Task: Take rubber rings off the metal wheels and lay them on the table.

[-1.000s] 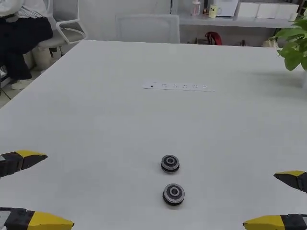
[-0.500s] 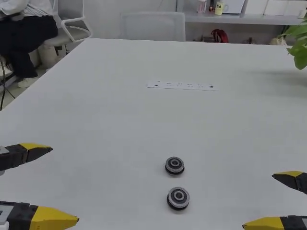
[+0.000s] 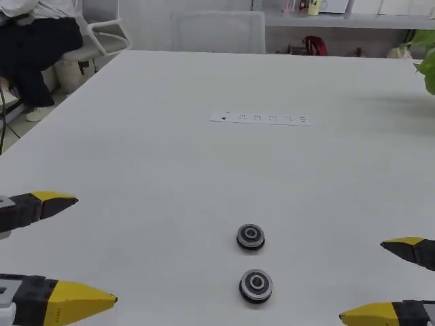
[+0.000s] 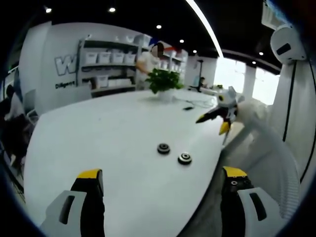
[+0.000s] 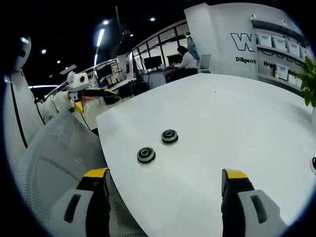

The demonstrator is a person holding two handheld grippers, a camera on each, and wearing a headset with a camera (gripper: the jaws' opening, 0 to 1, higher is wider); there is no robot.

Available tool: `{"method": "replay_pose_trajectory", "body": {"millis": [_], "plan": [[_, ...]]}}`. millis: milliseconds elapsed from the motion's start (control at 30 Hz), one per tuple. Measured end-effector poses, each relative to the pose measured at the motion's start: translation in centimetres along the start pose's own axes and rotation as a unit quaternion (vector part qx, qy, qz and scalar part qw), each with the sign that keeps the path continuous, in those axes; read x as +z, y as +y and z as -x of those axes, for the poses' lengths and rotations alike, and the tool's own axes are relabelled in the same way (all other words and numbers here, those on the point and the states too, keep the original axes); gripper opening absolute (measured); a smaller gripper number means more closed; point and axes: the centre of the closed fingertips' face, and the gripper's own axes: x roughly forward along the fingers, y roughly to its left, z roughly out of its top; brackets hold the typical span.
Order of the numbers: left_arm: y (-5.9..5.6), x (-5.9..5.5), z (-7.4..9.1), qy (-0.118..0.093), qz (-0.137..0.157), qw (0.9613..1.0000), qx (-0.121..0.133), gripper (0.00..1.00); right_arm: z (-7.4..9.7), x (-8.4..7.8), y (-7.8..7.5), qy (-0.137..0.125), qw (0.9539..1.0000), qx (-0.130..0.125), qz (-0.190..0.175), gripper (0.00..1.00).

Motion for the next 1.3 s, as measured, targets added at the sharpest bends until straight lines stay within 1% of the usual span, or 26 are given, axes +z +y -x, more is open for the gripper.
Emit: {"method": "replay_pose_trajectory", "body": {"millis": [67, 200, 300, 767, 933, 1100, 1200, 1300], "plan": [[0.0, 0.3, -0.1, -0.004, 0.001, 1.0000, -0.002, 1.00, 0.0, 0.1, 0.0, -0.002, 1.0000, 0.002, 0.000, 0.90], [-0.2, 0.7, -0.3, -0.006, -0.004, 1.0000, -0.003, 1.00, -0.2, 0.3, 0.2, -0.006, 1.0000, 0.007, -0.001, 0.90], [-0.6, 1.2, -0.6, -0.008, -0.007, 0.9999, -0.007, 1.00, -0.4, 0.5, 0.4, -0.010, 0.9999, 0.013, 0.001, 0.89], [-1.8, 3.2, -1.5, -0.014, -0.035, 0.9991, -0.021, 1.00, -1.4, 0.7, 1.4, -0.020, 0.9990, 0.040, 0.009, 0.84], [-2.2, 3.8, -1.9, -0.016, -0.044, 0.9985, -0.027, 1.00, -1.6, 0.7, 1.5, -0.025, 0.9986, 0.046, 0.010, 0.83], [-2.9, 4.5, -2.3, -0.017, -0.055, 0.9978, -0.033, 1.00, -1.6, 0.8, 1.5, -0.030, 0.9981, 0.052, 0.014, 0.82], [-3.6, 4.9, -2.5, -0.014, -0.067, 0.9968, -0.041, 0.98, -1.5, 0.9, 1.4, -0.034, 0.9978, 0.054, 0.015, 0.80], [-4.1, 5.4, -2.8, -0.016, -0.073, 0.9961, -0.046, 0.98, -1.5, 0.9, 1.3, -0.038, 0.9975, 0.057, 0.013, 0.79]]}}
